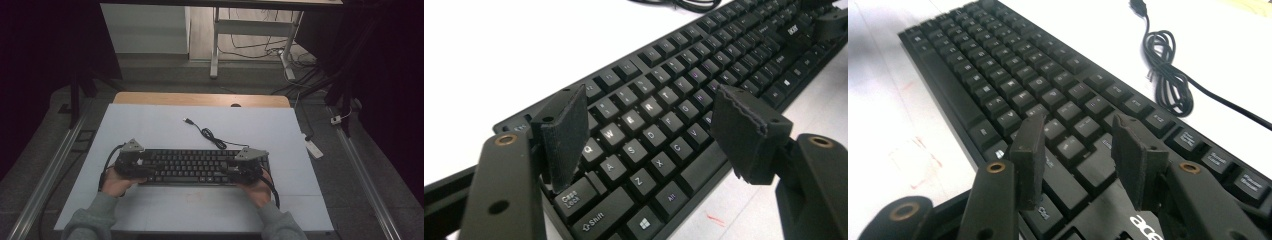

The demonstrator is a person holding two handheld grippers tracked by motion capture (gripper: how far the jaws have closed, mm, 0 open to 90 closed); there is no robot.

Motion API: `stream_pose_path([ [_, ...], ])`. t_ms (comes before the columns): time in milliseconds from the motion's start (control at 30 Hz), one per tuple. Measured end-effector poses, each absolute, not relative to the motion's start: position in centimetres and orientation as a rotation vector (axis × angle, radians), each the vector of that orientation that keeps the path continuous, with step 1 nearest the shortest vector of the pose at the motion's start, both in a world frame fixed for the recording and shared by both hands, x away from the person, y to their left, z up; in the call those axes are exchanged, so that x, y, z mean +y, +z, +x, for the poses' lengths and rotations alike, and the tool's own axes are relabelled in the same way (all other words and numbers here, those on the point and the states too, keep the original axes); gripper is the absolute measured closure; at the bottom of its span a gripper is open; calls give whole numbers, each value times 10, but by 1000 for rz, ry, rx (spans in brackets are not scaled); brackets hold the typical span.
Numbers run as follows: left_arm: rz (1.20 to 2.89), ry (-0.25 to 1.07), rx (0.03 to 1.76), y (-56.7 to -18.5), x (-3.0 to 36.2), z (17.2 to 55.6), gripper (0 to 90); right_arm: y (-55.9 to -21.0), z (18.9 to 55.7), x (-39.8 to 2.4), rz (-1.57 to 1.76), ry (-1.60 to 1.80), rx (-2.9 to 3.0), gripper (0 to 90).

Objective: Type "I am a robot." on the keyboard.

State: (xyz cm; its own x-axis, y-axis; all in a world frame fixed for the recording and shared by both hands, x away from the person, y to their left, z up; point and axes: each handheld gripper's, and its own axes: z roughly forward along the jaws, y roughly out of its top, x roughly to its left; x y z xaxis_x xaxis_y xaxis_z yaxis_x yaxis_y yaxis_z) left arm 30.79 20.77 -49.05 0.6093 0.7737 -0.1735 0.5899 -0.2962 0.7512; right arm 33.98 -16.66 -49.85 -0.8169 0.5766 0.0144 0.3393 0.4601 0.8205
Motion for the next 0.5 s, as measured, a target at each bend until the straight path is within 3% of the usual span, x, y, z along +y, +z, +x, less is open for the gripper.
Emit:
stream_pose_path([
  [333,2020,274,1077,-491,207,309,310,-496,338,-161,776,1323,2456,581],
  [500,2026,272,1082,-493,206,309,308,-495,336,-156,757,1354,2469,646],
])
